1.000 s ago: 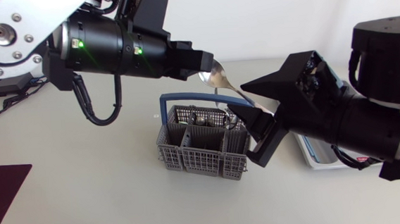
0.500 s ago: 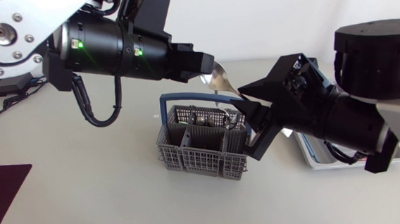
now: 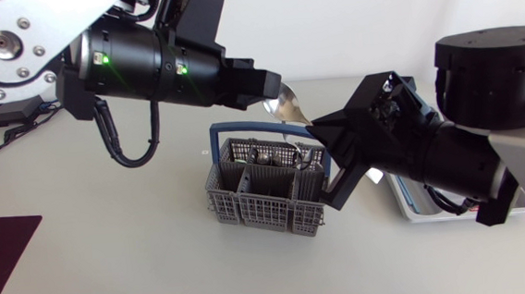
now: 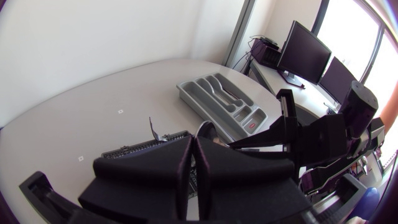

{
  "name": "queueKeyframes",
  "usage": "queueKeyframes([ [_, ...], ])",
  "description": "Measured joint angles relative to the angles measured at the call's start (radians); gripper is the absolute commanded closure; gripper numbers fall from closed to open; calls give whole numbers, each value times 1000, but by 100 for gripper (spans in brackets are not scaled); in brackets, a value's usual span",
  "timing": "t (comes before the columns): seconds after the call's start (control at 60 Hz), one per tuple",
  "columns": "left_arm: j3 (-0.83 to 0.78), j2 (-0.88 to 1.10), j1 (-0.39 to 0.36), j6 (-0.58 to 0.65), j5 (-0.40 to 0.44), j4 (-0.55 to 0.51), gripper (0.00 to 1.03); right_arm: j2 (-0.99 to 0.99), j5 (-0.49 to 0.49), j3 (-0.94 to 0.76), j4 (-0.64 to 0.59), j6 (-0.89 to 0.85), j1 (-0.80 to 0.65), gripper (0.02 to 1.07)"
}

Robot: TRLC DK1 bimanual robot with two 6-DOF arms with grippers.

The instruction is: Sort the cutlery from the basket into the organizer compartments.

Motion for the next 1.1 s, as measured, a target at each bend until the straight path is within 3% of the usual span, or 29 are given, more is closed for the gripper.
queueKeyframes([
  [0.033,0,0,0,-6,0,0,98,0,-2,0,0,0,-1,99],
  [0.083,0,0,0,-11,0,0,89,0,-2,-1,-1,-1,-1,99],
  [0.283,24,0,2,-32,16,1,31,-5,-2,-12,-27,0,-8,99],
  [0.367,38,-1,5,-40,16,2,15,-18,-1,-22,-45,0,-13,99],
  [0.483,41,-4,23,-43,19,16,6,-50,0,-30,-70,0,-26,99],
  [0.75,35,-45,115,-42,18,59,6,-134,-17,-30,-136,1,-147,99],
  [1.1,-105,-93,137,66,-40,76,6,-19,-199,-24,-93,39,-593,99],
])
